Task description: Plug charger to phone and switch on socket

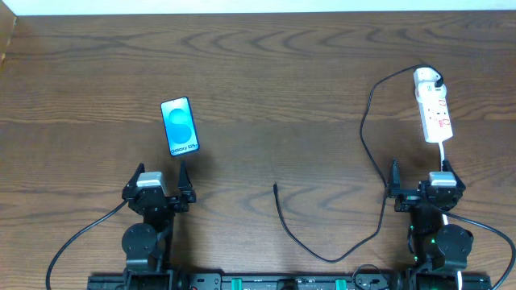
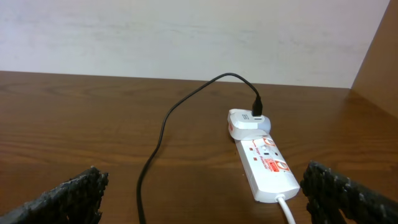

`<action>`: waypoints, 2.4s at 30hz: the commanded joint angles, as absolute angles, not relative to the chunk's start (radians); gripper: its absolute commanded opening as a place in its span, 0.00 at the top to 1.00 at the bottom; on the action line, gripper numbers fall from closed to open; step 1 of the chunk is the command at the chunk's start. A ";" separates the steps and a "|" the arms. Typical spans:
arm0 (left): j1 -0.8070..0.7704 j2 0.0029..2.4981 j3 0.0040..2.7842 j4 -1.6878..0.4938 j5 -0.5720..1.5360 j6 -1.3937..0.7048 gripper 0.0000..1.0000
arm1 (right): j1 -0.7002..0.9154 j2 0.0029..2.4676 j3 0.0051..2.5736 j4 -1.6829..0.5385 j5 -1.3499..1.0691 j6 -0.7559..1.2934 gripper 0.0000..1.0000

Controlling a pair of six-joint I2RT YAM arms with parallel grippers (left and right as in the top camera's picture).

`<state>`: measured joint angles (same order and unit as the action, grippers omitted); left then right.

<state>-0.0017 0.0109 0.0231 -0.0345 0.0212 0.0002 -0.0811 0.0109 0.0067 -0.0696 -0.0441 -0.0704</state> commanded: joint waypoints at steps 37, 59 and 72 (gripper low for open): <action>0.001 0.005 0.004 -0.071 0.015 0.004 0.13 | -0.077 0.007 0.006 -0.075 -0.032 -0.083 0.01; 0.001 0.005 0.004 -0.070 0.015 0.004 0.13 | -0.077 0.007 0.006 -0.075 -0.032 -0.084 0.01; 0.001 0.006 0.038 -0.064 0.016 0.003 0.13 | -0.077 0.007 0.006 -0.075 -0.032 -0.084 0.01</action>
<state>-0.0017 0.0109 0.0238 -0.0341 0.0212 0.0002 -0.0811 0.0109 0.0067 -0.0696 -0.0441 -0.0704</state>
